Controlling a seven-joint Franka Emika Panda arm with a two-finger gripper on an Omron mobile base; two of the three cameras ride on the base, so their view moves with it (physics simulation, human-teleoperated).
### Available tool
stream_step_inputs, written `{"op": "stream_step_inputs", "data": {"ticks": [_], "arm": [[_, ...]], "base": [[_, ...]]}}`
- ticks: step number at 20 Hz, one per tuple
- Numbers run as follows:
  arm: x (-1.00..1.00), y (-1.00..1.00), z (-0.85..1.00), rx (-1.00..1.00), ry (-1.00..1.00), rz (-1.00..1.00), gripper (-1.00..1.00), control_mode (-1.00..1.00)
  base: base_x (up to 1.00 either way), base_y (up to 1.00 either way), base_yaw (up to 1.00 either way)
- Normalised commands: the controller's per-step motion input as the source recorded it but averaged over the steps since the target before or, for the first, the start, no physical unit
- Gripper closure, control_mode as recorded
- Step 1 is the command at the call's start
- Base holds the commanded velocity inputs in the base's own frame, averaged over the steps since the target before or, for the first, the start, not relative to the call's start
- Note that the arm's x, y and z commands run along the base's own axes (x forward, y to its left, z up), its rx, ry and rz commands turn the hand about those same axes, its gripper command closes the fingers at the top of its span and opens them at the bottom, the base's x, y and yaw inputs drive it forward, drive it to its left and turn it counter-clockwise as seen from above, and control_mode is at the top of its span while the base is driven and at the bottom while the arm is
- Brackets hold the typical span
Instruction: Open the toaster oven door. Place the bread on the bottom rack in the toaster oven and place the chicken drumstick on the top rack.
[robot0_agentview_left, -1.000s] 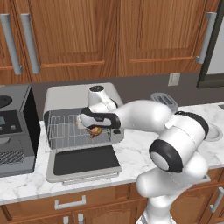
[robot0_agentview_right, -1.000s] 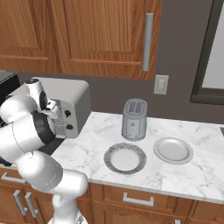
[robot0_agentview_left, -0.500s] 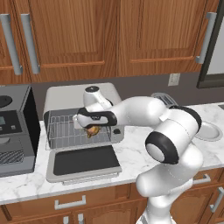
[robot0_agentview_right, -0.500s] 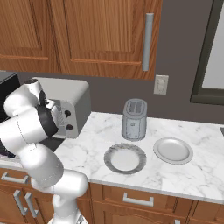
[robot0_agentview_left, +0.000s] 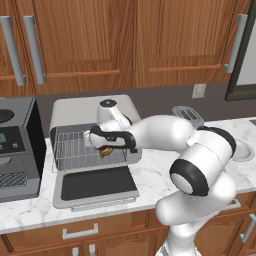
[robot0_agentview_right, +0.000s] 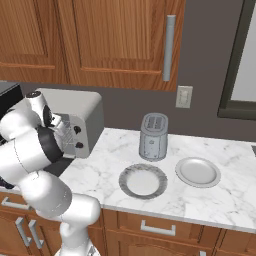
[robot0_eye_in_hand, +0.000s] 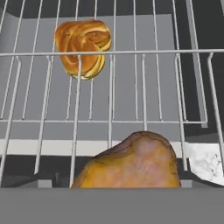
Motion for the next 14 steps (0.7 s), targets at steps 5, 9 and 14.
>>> {"op": "stream_step_inputs", "data": {"ticks": [5,9,14], "arm": [[-0.08,0.0,0.05,0.0,-0.07,-0.04,-1.0,-1.0],[-0.08,0.0,0.06,0.0,-0.06,-0.04,-1.0,-1.0],[-0.2,0.0,0.29,0.0,-0.07,-0.04,-1.0,-1.0]], "base": [[0.0,0.0,0.0],[0.0,0.0,0.0],[0.0,0.0,0.0]]}}
